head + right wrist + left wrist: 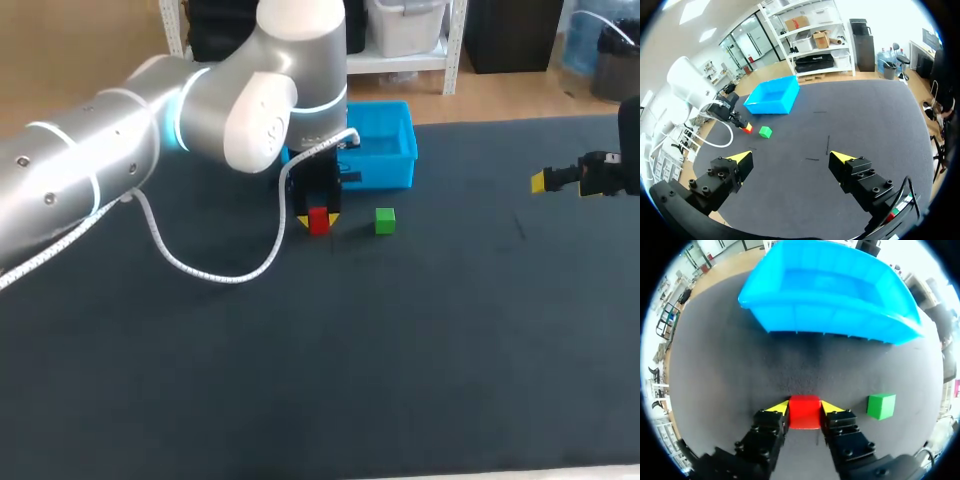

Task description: Use the left arm to pick the red cube and place it into the blue plastic box first, then use the right arm to grasp the green cube and put it into the same blue plastic box after the first action is fully finished.

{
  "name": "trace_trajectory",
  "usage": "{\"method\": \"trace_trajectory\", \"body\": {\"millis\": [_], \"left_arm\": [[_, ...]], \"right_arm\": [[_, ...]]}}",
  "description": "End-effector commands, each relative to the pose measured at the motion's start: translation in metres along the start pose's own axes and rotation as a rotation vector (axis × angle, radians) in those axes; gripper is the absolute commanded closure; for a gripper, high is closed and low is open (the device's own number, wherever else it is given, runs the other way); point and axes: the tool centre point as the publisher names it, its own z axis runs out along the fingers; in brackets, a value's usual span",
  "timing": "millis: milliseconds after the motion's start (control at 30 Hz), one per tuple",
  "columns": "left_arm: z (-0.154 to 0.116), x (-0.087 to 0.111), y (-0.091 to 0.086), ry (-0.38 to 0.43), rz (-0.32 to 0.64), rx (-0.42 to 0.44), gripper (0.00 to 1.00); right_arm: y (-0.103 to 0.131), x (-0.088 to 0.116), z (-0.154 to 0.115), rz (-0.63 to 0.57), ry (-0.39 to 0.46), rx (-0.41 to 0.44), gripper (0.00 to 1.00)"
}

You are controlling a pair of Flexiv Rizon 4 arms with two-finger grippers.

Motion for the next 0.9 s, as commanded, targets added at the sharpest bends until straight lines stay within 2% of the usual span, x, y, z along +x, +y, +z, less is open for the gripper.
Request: {"method": "trace_trajectory", "body": {"millis": [33,367,633,900], "left_arm": [[-0.012,0.006,0.005,-0.015,0.003,0.018,1.00],[-0.067,0.009,0.009,-0.054,0.012,0.028,1.00],[-0.109,0.008,0.016,-0.106,0.012,0.069,1.00],[-0.119,0.010,0.020,-0.139,0.019,0.081,1.00]], "right_arm": [[0.000,0.000,0.000,0.000,0.000,0.000,0.00],[0.000,0.000,0.000,0.000,0.000,0.000,0.00],[0.000,0.000,0.000,0.000,0.000,0.000,0.00],[0.000,0.000,0.000,0.000,0.000,0.000,0.00]]}}
